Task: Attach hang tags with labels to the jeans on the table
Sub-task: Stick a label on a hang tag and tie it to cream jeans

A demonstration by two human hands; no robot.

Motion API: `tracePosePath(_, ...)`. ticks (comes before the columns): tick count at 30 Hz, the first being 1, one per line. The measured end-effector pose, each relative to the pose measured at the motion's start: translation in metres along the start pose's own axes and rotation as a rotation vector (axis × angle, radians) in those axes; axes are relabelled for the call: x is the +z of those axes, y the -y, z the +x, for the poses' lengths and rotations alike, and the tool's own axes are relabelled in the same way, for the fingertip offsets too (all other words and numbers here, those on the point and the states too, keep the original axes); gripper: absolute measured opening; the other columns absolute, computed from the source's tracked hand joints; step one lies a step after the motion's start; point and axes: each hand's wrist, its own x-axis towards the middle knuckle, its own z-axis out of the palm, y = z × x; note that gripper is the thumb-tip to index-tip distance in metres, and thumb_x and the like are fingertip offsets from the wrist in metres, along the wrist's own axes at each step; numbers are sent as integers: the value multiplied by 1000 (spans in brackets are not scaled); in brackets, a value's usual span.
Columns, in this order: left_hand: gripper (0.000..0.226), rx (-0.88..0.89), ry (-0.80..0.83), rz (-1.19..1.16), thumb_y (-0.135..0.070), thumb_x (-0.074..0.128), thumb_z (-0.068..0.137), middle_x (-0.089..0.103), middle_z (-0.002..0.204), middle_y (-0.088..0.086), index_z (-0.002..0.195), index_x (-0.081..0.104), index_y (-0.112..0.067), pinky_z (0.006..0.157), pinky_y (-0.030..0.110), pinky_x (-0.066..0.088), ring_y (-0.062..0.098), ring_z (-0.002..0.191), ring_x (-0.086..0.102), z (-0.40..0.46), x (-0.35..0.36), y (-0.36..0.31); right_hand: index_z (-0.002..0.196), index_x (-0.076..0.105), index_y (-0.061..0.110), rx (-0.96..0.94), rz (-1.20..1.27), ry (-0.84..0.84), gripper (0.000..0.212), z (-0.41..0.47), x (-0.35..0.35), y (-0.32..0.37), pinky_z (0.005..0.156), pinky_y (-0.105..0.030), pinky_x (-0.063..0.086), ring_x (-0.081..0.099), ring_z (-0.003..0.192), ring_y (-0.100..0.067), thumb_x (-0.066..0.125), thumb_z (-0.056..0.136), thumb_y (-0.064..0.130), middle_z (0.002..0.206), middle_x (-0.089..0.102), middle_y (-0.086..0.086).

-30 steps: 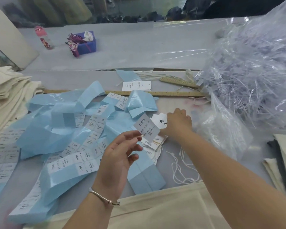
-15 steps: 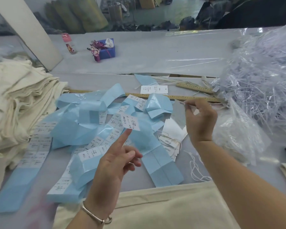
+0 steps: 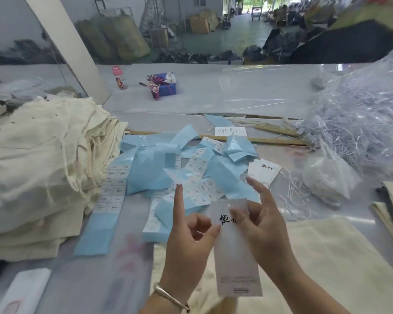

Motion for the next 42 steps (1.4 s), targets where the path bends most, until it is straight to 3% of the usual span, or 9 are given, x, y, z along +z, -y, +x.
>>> tracePosePath(3, 98, 48, -46, -41, -17, 69, 77, 60, 70, -1, 146, 10, -51, 74, 30, 52, 15, 67, 59, -22, -25, -6, 120, 48, 21, 218, 149, 83, 59, -46, 15, 12, 70, -44, 57, 72, 81, -29, 81, 73, 31, 93, 75, -8)
tracePosePath(7, 99, 136, -83, 135, -1, 74, 79, 55, 72, -3, 151, 15, -35, 64, 16, 46, 7, 62, 54, -48, -57, -13, 89, 56, 9, 254, 128, 37, 20, -101, 36, 21, 48, -23, 45, 66, 58, -21, 73, 79, 12, 73, 73, -15)
tracePosePath(14, 104, -19, 252, -170, -18, 75, 69, 45, 65, -1, 149, 12, -40, 66, 24, 45, 14, 64, 46, -86, -83, -27, 96, 53, 13, 166, -3, -19, 25, -142, 84, 39, 57, -41, 44, 55, 58, -24, 59, 72, 13, 68, 69, -17)
tracePosePath(18, 98, -158, 282, -358, -1, 77, 74, 45, 67, 6, 146, 22, -38, 67, 35, 47, 22, 69, 47, -88, -100, -24, 105, 54, 33, 94, -53, 109, 43, -154, 99, 47, 93, -51, 40, 64, 67, -25, 63, 63, 26, 79, 71, -5)
tracePosePath(21, 97, -178, 277, -435, -6, 78, 75, 52, 68, 6, 148, 21, -35, 75, 46, 46, 24, 69, 51, -88, -109, -24, 116, 50, 31, 38, 16, 125, 55, -161, 104, 49, 85, -59, 44, 58, 74, -34, 73, 66, 31, 84, 66, -12)
tracePosePath(28, 81, -119, 219, -516, -15, 71, 74, 60, 70, 1, 135, 28, -46, 71, 27, 53, 13, 67, 58, -93, -122, -24, 145, 30, 47, -35, 39, 143, 87, -162, 114, 50, 73, -37, 44, 47, 68, -27, 73, 74, 22, 69, 49, -3)
tracePosePath(35, 65, -64, 146, -483, -25, 70, 83, 52, 71, 1, 137, 39, -42, 57, 22, 45, 10, 57, 47, -94, -126, -26, 110, 71, 25, 71, 39, 15, 48, -164, 115, 52, 72, -29, 49, 62, 80, -22, 50, 77, -1, 88, 74, -9)
tracePosePath(39, 29, -48, 73, -433, -33, 68, 77, 49, 80, 5, 106, 65, -35, 76, 29, 42, 13, 70, 46, -90, -133, -34, 121, 63, 18, 198, 153, 23, 61, -163, 100, 48, 76, -24, 51, 66, 87, -12, 59, 72, -19, 99, 74, -2)
tracePosePath(42, 23, -93, 119, -383, -36, 75, 63, 56, 118, 17, 83, 69, -28, 90, 35, 46, 22, 98, 60, -91, -135, -43, 125, 58, 19, 245, 244, 49, 74, -163, 92, 50, 81, -32, 55, 68, 96, -19, 65, 60, -16, 110, 71, -10)
